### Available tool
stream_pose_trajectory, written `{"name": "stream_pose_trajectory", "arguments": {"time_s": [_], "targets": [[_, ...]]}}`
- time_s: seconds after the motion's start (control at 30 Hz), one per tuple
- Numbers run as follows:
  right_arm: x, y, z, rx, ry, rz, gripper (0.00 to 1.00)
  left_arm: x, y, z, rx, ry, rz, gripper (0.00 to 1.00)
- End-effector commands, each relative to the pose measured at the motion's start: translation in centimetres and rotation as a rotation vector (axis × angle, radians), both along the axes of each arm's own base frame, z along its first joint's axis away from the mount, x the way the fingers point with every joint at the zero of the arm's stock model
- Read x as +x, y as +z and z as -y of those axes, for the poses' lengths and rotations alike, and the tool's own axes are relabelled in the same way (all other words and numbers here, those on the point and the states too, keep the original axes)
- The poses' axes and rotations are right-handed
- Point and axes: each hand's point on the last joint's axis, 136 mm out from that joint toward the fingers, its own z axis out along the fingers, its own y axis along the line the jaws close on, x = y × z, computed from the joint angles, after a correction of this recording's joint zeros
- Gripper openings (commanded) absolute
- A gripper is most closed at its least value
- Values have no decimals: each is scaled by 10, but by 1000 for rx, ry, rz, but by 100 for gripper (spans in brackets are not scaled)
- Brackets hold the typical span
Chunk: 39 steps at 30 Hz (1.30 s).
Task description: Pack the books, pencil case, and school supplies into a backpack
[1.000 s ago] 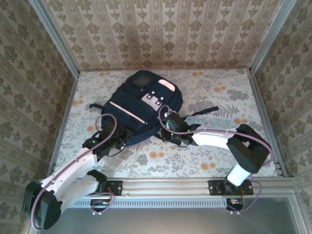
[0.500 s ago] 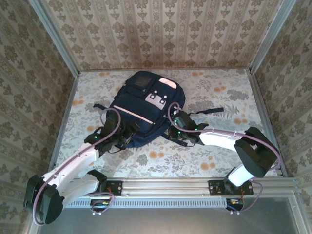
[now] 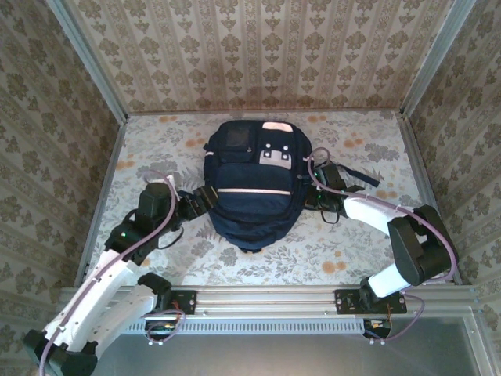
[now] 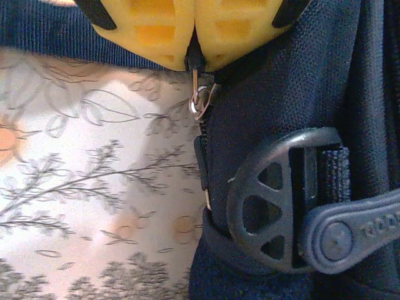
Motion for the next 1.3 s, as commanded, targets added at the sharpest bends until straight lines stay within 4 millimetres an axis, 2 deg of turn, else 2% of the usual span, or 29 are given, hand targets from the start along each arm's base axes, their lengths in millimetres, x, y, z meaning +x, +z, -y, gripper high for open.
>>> {"name": "stream_pose_trajectory", "arguments": {"time_s": [0.0,0.13,0.23,0.3,0.33,0.37,0.4,0.53,0.6,0.63,0.73,0.77,0.8,0.83,0.9,0.97,1.03,1.07,1.1,1.27], "targets": [[2,7,11,-33,-41,-9,0,-4,1,0,27,-82,55,100],[0,10,15,-29,-64,18,2,1,4,-7,14,-86,77,100],[-2,16,20,-53,-57,40,39,6,9,-16,61,-74,90,100],[-5,24,19,-73,-21,54,58,9,17,-24,116,-58,114,100],[-7,43,21,-83,-17,117,68,11,23,-26,138,-57,137,100],[-9,58,21,-93,-1,185,95,13,30,-29,159,-50,164,100],[-11,75,20,-91,16,254,99,15,34,-33,181,-34,182,100],[-26,142,27,-84,19,494,100,31,53,-56,316,57,299,100],[-32,166,39,-95,-26,583,100,37,61,-53,400,4,426,100],[-36,175,51,-119,-80,621,100,41,67,-51,443,-16,517,100],[-42,185,85,-220,-217,705,100,50,68,-64,481,79,625,100],[-42,182,88,-253,-209,729,100,50,71,-63,493,73,691,100],[-39,180,81,-287,-136,777,100,48,72,-57,521,28,755,100],[-38,176,69,-342,-10,832,100,47,65,-51,569,-25,803,100],[-43,167,56,-366,112,876,100,53,47,-62,678,-1,791,100],[-47,161,51,-366,147,905,100,62,19,-94,774,145,701,100],[-47,148,47,-378,187,910,100,65,-6,-124,751,271,626,100],[-45,139,52,-379,148,898,100,66,-16,-136,722,313,592,100],[-41,140,58,-387,104,904,100,68,-23,-141,740,329,571,100],[-21,139,79,-515,18,837,100,82,-79,-151,750,276,387,100]]}}
